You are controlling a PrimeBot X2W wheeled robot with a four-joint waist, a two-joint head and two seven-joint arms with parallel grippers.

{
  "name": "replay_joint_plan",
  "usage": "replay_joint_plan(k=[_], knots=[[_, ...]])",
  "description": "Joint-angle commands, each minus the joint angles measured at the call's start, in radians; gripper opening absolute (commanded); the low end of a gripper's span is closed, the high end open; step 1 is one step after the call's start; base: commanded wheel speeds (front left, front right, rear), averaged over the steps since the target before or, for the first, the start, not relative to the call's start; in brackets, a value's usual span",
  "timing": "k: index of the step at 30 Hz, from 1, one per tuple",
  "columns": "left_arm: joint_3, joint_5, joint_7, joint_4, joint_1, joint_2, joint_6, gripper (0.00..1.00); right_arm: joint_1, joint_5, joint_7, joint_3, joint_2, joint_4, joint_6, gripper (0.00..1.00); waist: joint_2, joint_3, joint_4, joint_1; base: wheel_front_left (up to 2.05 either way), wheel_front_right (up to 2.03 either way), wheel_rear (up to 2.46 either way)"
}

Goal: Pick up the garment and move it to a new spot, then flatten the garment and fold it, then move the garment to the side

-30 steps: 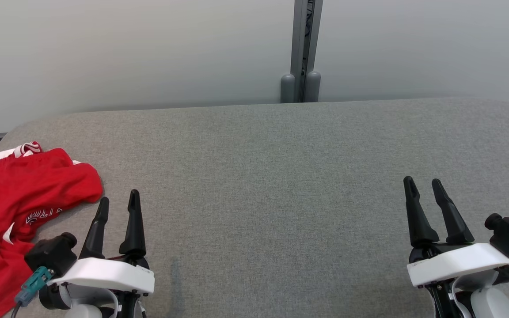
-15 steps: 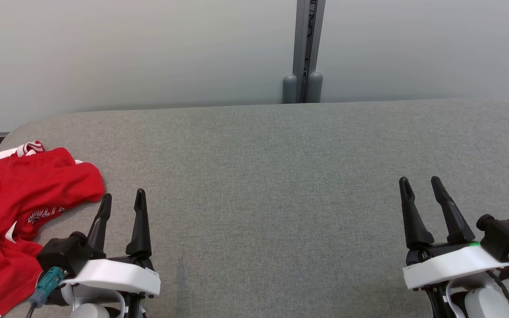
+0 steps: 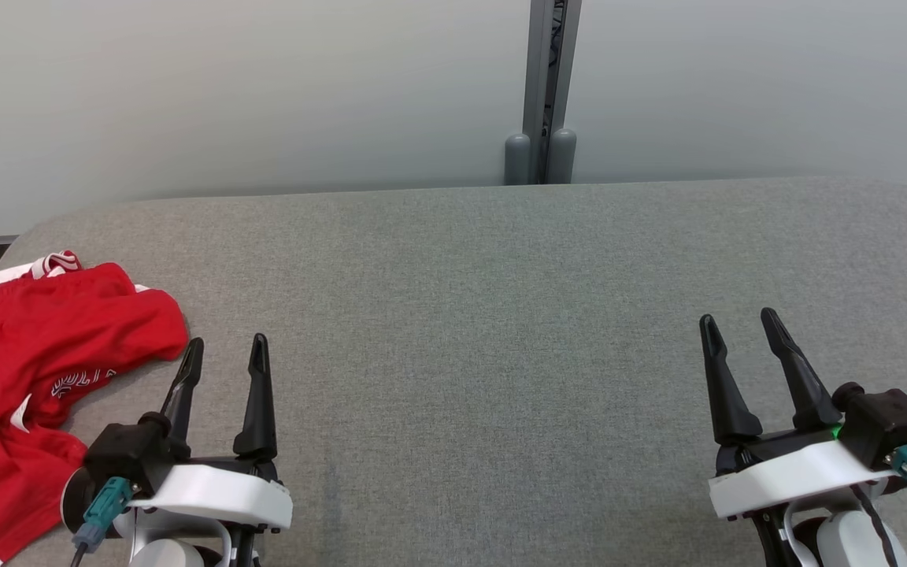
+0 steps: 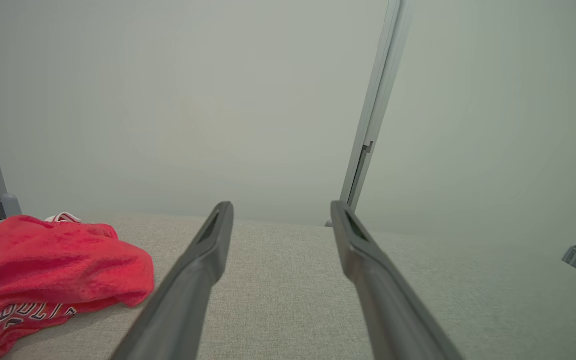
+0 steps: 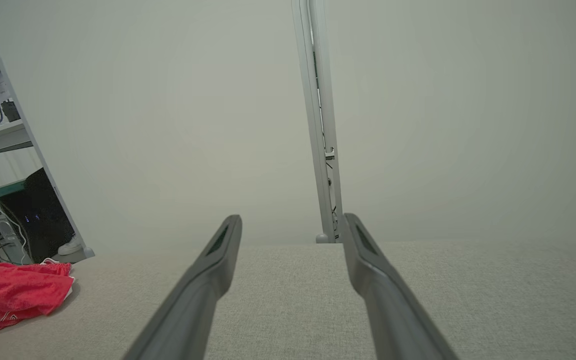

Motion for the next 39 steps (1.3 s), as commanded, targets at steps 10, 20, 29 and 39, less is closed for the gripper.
replay_joint_plan(k=[10,20,29,39], knots=[[-0.007,0.082,-0.025,0.001,-0.026,0.006,0.009,1.00,-0.020,-0.076,-0.027,0.008,-0.008,-0.006,0.002,1.00,-0.0001,0.003,-0.001,0.0000,0.00,0.00,0.00],[-0.015,0.146,-0.043,-0.001,-0.025,0.007,0.017,1.00,-0.026,-0.136,-0.045,0.017,-0.008,0.007,0.002,1.00,-0.0001,0.006,-0.001,0.0000,0.00,0.00,0.00],[-0.015,0.149,-0.045,0.001,-0.028,0.007,0.017,1.00,-0.027,-0.135,-0.046,0.015,-0.008,0.012,0.002,1.00,-0.0001,0.007,0.000,0.0000,0.00,0.00,0.00],[-0.011,0.149,-0.045,0.004,-0.029,0.007,0.012,1.00,-0.024,-0.127,-0.046,0.019,-0.008,0.013,0.002,1.00,-0.0001,0.007,0.000,0.0000,0.00,0.00,0.00]])
